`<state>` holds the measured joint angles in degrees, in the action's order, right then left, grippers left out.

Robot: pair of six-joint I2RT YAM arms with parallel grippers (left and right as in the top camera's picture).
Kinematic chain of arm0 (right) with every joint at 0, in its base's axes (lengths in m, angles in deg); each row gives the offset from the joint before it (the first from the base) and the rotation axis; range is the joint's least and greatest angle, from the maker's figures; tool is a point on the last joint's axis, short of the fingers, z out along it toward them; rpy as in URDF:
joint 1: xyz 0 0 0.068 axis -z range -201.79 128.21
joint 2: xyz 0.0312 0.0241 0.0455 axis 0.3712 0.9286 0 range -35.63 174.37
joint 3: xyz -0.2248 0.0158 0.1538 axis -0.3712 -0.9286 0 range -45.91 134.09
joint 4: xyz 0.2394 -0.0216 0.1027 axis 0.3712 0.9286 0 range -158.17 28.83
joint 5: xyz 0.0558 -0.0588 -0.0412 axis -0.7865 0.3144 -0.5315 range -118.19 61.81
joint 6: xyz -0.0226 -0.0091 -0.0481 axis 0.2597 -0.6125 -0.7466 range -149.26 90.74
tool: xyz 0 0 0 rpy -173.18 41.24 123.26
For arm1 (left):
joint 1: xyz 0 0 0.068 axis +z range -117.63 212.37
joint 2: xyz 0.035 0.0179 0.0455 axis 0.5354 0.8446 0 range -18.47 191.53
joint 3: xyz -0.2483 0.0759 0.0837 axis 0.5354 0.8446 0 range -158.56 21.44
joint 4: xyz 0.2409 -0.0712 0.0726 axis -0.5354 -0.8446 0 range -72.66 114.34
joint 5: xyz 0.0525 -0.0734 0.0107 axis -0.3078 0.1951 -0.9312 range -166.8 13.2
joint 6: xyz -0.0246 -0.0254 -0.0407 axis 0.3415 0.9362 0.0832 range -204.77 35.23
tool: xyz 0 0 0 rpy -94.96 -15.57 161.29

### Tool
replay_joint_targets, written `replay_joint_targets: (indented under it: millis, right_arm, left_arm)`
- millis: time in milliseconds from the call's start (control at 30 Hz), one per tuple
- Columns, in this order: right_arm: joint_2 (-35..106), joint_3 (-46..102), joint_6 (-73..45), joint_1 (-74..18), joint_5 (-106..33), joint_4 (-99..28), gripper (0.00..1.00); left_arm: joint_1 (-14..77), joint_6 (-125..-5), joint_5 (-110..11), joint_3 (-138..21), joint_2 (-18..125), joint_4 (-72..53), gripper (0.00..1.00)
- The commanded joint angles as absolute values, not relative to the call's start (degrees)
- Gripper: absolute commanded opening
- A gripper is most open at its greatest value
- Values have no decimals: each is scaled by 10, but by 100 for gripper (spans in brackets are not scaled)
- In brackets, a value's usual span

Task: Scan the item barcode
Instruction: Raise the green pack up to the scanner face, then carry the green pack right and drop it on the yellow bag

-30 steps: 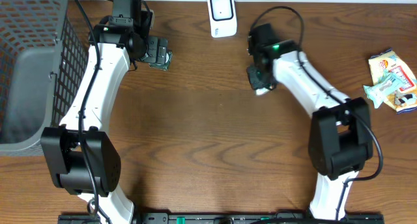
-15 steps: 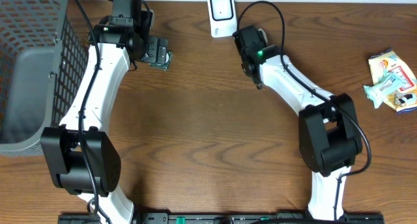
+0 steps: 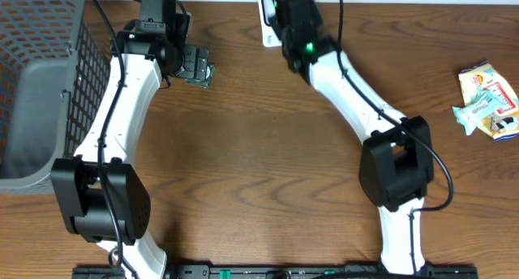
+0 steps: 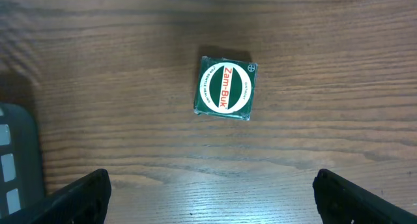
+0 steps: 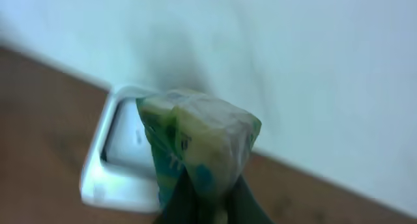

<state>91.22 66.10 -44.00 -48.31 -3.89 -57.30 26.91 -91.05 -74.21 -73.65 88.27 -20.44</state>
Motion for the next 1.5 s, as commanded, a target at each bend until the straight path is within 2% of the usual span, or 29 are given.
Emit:
replay_joint_targets:
  millis: [0,167,333,833,967,1133,1267,1467]
  right_arm:
    - [975,733,-497,-475,-104,-575,1]
    - [1049,763,-641,-477,-61,-644,1]
    - [1077,763,-714,-477,-32,-676,1]
    - [1063,764,-720,-487,-10,-678,1]
    - [1035,765,-604,-475,47,-676,1]
    - [987,765,-476,-434,47,-576,1]
    - [950,765,-378,-377,48,-450,1]
    - [937,764,-311,-256,49,-248,1]
  left_arm:
    - [270,-918,-749,-732,888,-206,98]
    - [270,-918,-749,-732,888,-206,98]
    - [270,-918,-749,-732,888,-206,98]
    - [270,-918,-749,-732,888,-206,98]
    - [270,-918,-749,-732,888,-206,98]
    - [270,-918,-749,-732,888,-206,98]
    - [270,-918,-749,-732,888,-206,98]
    - [270,-918,-749,-732,888,-206,98]
